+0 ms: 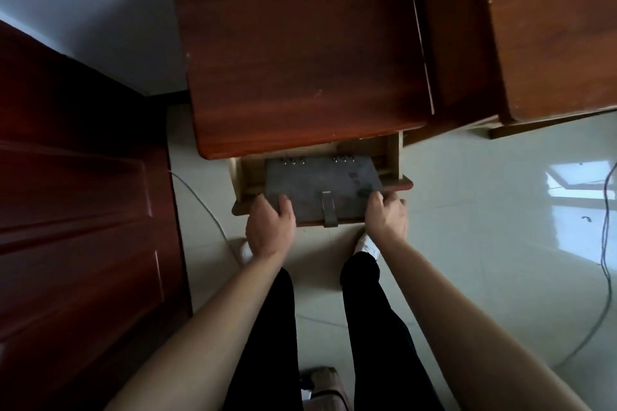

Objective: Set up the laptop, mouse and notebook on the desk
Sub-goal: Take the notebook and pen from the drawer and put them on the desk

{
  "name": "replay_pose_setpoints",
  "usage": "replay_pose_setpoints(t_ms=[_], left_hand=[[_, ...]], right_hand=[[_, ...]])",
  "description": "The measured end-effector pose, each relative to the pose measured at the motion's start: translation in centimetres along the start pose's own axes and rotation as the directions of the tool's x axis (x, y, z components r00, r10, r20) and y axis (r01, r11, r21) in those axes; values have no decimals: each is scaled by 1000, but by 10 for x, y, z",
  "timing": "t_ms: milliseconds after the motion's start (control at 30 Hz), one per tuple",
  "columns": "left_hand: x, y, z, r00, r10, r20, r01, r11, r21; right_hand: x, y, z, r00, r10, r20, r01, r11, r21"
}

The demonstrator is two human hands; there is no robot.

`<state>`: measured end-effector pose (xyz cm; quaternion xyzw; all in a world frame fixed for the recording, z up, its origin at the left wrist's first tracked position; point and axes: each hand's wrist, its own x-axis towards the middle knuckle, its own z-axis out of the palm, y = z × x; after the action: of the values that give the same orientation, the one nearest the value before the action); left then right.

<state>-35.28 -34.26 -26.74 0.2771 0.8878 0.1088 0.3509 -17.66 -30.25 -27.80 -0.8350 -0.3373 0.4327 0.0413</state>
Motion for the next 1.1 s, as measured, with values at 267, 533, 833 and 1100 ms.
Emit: replay_pose_setpoints(t_ms=[267,533,833,1100], left_hand=[[-59,-41,-15,920,387,-55,-385,922,48],[20,14,-43,909,409,-79,-414,908,-68],[78,58,-59,906,392,-160,-373,918,132],[37,-7,-27,853,488,-184,-441,863,245]], right_hand=[[-49,50,-6,989,-120,-88,130,983,128],[-18,-24,-18,909,-390,-146,409,901,141],[20,-92,-20,783,-622,1,606,761,-231],[28,-24,7,856,-517,-30,484,820,-307]])
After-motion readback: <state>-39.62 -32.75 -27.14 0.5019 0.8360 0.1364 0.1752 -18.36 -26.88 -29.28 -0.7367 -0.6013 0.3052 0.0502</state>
